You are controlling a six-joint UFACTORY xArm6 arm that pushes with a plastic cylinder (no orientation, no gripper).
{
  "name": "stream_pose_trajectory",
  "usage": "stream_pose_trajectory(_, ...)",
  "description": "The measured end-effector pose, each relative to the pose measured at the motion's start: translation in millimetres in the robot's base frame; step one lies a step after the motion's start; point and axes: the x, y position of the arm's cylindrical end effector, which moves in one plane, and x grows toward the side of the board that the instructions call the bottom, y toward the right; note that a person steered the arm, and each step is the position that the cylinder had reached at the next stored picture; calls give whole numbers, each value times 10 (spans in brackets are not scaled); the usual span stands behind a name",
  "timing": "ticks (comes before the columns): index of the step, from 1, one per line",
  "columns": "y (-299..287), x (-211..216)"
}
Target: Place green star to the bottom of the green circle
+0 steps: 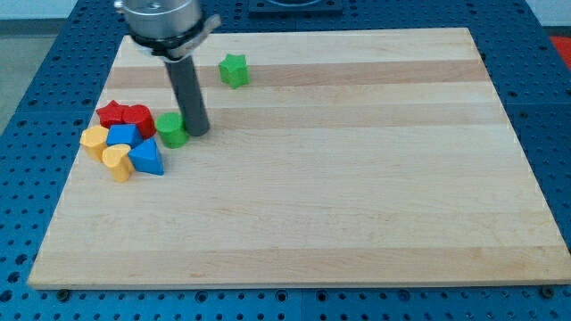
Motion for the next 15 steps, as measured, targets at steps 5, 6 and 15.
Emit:
stream_pose_trajectory(5, 1214, -1837)
stream_pose_trajectory(6, 711, -1652)
stream_pose_trajectory(15, 1420, 61)
